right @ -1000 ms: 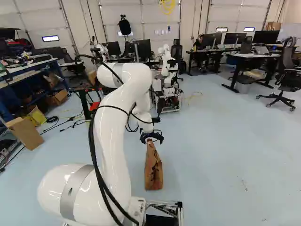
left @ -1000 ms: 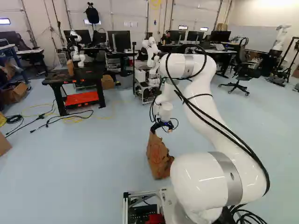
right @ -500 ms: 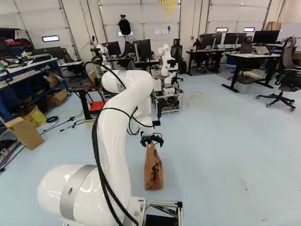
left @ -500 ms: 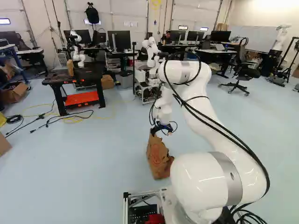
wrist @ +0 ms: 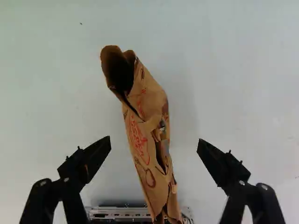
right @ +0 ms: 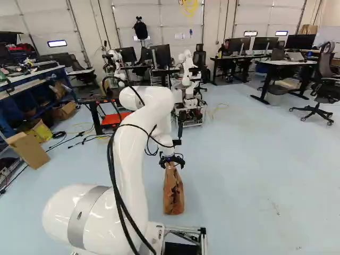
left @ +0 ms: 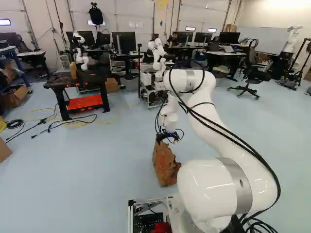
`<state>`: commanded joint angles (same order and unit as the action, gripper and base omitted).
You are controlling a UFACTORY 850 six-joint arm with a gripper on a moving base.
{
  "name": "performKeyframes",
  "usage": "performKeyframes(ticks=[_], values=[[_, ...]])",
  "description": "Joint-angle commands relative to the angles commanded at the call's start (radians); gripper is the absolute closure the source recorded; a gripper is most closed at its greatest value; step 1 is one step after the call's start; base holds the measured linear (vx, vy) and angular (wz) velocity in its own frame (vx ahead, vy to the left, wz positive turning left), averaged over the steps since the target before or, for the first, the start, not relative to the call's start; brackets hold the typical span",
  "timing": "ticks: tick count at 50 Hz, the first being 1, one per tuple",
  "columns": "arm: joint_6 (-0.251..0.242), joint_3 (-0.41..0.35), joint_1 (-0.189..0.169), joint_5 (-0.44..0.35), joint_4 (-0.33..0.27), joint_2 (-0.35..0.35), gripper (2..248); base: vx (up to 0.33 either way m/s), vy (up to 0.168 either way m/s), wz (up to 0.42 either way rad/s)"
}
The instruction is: Pick up the grocery bag from the ground
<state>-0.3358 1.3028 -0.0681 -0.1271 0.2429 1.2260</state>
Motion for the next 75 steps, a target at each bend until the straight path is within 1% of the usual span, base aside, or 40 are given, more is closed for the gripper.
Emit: performKeyframes(ticks=[75], values=[[0.000,0.246,0.000,0.000,0.000,0.281,3,0.000,0.000,0.000]])
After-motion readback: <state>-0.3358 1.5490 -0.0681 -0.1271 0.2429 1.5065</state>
